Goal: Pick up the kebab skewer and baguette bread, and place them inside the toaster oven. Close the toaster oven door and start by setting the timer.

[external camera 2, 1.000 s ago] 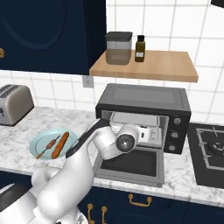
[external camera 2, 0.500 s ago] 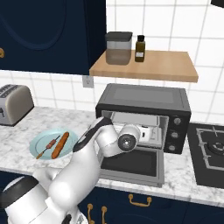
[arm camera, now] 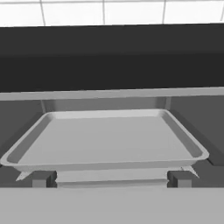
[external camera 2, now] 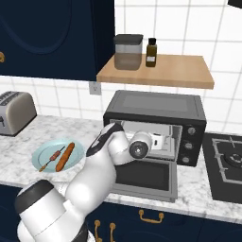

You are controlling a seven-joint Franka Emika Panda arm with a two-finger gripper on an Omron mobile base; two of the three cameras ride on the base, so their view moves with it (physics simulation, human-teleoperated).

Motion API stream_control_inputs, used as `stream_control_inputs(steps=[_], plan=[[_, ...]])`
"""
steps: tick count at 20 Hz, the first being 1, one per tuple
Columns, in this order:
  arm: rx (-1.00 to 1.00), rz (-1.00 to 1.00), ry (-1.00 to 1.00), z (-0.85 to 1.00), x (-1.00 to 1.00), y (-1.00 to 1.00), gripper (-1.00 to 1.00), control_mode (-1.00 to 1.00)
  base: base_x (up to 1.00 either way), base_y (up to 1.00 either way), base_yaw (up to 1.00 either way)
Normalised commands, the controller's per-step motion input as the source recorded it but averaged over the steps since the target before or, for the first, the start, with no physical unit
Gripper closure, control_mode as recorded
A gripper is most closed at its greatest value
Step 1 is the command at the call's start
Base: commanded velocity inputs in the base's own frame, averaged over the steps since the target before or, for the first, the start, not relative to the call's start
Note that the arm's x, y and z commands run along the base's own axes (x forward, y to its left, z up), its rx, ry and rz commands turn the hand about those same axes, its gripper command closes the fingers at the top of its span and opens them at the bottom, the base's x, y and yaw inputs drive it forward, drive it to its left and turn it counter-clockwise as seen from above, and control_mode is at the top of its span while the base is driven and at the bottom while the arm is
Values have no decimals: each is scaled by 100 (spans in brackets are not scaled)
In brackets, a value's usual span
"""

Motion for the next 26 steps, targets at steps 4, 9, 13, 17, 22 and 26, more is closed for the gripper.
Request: stream_control_inputs(steps=[4, 9, 13, 17, 22, 26], plan=[[0, 0, 0, -14, 7, 0, -100, -100, 0, 0, 0], [0, 0, 0, 0, 25, 0, -100, -100, 0, 0, 0], [0, 0, 0, -2, 26, 0, -100, -100, 0, 0, 0], [1, 0, 0, -27, 6, 0, -100, -100, 0, 0, 0], [0, 0, 0, 0, 27, 0, -100, -100, 0, 0, 0], [0, 0, 0, 0, 29, 0, -100, -100, 0, 0, 0]])
